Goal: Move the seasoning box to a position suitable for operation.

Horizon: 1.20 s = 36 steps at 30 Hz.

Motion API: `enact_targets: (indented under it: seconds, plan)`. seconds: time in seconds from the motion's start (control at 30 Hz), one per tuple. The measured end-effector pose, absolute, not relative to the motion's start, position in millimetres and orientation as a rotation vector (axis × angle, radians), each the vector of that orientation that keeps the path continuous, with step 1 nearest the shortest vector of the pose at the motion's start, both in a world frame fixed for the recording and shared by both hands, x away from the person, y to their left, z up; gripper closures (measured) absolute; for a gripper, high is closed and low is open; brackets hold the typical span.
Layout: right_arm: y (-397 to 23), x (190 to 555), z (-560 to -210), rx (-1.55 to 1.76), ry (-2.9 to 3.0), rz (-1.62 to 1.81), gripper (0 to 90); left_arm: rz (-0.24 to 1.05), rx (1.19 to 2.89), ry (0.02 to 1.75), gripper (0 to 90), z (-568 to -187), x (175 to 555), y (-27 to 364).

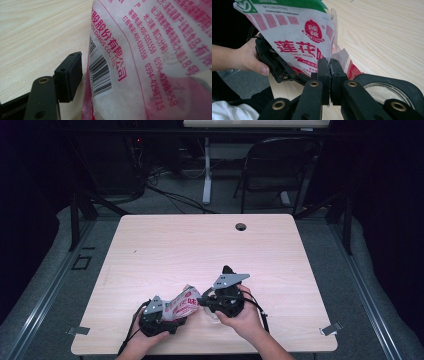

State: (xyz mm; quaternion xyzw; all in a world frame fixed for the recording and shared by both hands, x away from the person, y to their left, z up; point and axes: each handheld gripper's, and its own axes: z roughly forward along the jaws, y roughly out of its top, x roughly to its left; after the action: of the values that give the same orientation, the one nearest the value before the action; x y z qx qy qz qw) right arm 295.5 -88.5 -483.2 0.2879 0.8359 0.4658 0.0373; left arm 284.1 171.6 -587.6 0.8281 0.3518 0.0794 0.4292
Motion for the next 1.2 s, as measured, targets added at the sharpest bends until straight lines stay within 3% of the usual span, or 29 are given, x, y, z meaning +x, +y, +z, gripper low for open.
enact_targets:
  seconds: [0.8, 1.2]
  plan:
    - [-87.9, 295.1, -483.8, 0.880, 2.570, 1.427, 89.1, 0.290, 2.147, 0.884, 46.2, -587.8, 280.2, 164.2]
    - [-89.0, 295.8, -483.7, 0.883, 2.568, 1.427, 88.9, 0.275, 2.124, 0.903, 53.6, -588.0, 281.4, 166.4]
